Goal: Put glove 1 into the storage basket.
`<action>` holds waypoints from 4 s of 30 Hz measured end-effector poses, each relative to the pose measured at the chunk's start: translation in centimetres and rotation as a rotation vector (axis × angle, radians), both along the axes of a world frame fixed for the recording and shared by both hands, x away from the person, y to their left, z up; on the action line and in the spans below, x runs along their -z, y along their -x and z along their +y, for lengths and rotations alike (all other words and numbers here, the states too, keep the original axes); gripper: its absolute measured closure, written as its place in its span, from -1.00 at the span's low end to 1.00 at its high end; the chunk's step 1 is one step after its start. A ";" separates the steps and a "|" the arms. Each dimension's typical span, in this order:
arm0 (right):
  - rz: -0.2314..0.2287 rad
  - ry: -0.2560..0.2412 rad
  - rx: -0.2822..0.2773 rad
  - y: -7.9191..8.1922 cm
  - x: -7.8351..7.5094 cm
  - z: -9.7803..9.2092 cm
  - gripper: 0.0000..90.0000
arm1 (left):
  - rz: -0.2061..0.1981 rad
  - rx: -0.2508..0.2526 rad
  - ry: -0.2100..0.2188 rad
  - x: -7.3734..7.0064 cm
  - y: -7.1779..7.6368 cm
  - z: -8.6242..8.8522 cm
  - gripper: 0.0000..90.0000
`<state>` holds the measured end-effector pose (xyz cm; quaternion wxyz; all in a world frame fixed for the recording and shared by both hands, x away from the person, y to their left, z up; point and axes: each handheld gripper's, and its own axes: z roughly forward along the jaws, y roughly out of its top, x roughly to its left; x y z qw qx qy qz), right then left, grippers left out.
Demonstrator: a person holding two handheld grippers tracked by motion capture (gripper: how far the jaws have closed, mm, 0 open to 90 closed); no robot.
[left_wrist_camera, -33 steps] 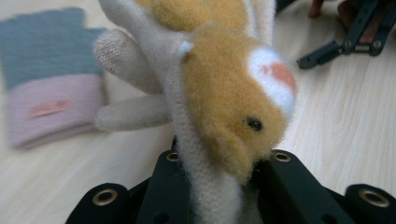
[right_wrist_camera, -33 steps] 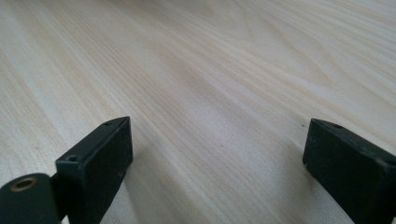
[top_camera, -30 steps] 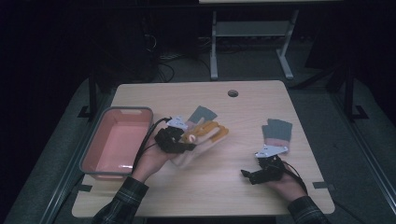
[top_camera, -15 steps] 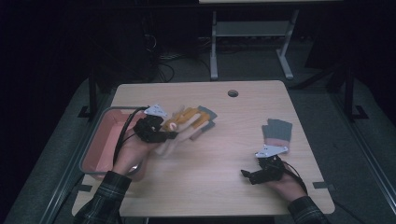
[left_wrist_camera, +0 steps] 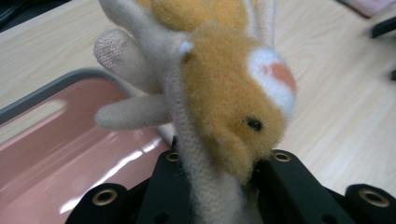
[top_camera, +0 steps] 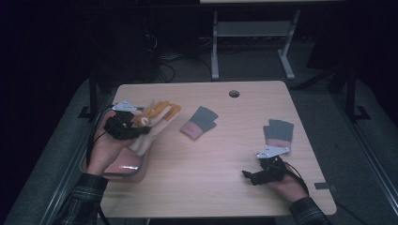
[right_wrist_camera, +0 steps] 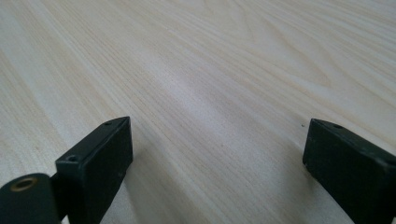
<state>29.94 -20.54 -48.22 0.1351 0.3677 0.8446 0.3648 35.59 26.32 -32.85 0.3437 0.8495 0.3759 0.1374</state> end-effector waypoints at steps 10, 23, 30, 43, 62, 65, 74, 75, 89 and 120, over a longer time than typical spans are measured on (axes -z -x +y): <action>-0.001 0.001 0.002 0.0 0.0 0.0 -0.82 | 0.017 -0.140 -0.027 0.9 0.2 5.2 0.73; 0.002 0.002 0.002 0.0 0.0 0.0 -0.82 | 0.095 -0.224 -0.114 4.3 -0.5 7.7 0.72; 0.002 0.002 0.002 0.0 0.0 0.0 -0.82 | 0.138 -0.216 -0.128 6.1 -1.1 7.4 0.72; -0.001 -0.001 0.001 0.1 0.0 0.1 -0.82 | 0.204 -0.160 -0.128 8.5 -2.2 6.5 0.57; -0.001 0.002 -0.006 0.1 0.0 0.1 -0.82 | 0.232 -0.132 -0.162 9.9 -2.7 5.3 -0.72; -0.001 0.002 -0.006 0.1 0.0 0.1 -0.82 | 0.203 -0.143 -0.146 9.2 -2.6 5.7 -0.72; -0.001 0.002 -0.006 0.1 0.0 0.1 -0.82 | 0.117 -0.172 -0.113 6.3 -2.2 6.8 -0.72; -0.002 0.002 -0.006 0.1 0.0 0.1 -0.82 | 0.110 -0.174 -0.107 6.1 -2.1 6.8 -0.72; -0.001 0.002 -0.006 0.1 0.0 0.1 -0.82 | 0.069 -0.101 0.009 3.8 -1.2 3.4 -0.71; -0.002 0.001 -0.004 0.1 0.0 0.1 -0.82 | 0.050 0.125 0.072 5.8 1.8 -9.5 -0.69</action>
